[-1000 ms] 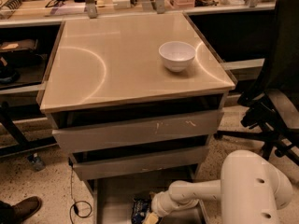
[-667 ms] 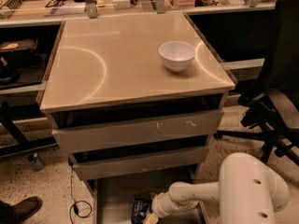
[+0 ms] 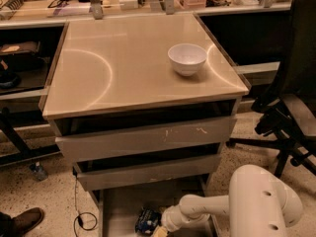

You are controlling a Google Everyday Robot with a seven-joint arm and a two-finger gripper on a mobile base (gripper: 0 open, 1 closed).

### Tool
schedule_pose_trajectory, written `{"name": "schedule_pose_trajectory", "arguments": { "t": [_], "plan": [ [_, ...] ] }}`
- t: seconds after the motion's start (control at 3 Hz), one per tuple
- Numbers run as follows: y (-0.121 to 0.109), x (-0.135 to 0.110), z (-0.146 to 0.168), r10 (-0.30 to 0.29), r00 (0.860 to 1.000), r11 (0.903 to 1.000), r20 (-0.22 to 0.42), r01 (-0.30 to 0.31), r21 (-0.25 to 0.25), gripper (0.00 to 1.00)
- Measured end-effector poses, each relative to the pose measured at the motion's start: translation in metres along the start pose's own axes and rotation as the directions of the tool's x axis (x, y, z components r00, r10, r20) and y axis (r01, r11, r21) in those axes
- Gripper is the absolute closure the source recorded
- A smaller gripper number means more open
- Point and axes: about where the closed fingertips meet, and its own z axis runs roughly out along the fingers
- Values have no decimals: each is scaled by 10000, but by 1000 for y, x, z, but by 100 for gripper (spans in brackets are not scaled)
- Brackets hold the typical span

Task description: Pick blue chip bag from bottom drawer and place on counter

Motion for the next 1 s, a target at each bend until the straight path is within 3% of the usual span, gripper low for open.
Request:
{"name": "schedule_pose_trajectory", "arguments": {
  "t": [1.0],
  "plan": [
    [0,0,0,0,10000,10000,1,0,-2,82]
  ]
}}
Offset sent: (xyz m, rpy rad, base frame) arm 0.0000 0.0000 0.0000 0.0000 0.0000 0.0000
